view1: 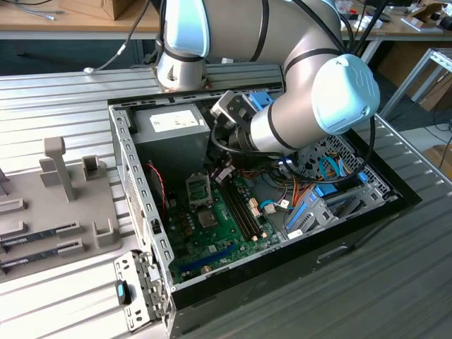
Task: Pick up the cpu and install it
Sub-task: 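Close the cpu cover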
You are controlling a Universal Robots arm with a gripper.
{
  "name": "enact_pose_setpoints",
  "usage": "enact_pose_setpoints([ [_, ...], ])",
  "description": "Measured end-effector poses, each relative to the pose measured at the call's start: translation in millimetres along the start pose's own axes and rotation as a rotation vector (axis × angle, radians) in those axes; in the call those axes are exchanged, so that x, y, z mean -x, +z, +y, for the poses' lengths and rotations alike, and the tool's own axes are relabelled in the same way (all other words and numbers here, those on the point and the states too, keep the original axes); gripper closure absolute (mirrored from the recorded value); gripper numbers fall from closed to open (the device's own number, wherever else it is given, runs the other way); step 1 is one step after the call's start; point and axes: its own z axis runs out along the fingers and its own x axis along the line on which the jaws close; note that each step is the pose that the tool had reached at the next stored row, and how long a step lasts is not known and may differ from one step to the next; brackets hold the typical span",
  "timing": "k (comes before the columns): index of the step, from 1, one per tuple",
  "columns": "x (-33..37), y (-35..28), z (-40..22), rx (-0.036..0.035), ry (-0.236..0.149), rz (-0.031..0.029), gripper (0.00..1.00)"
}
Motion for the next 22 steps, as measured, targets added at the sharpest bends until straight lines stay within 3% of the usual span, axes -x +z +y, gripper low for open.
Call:
enact_pose_setpoints([
  [3,-2.5,-2.4,-2.6,0.0016,0.000,-0.0011,0.89],
  [22,-6.1,-15.4,-3.4,0.0017,0.000,-0.0013,0.89],
])
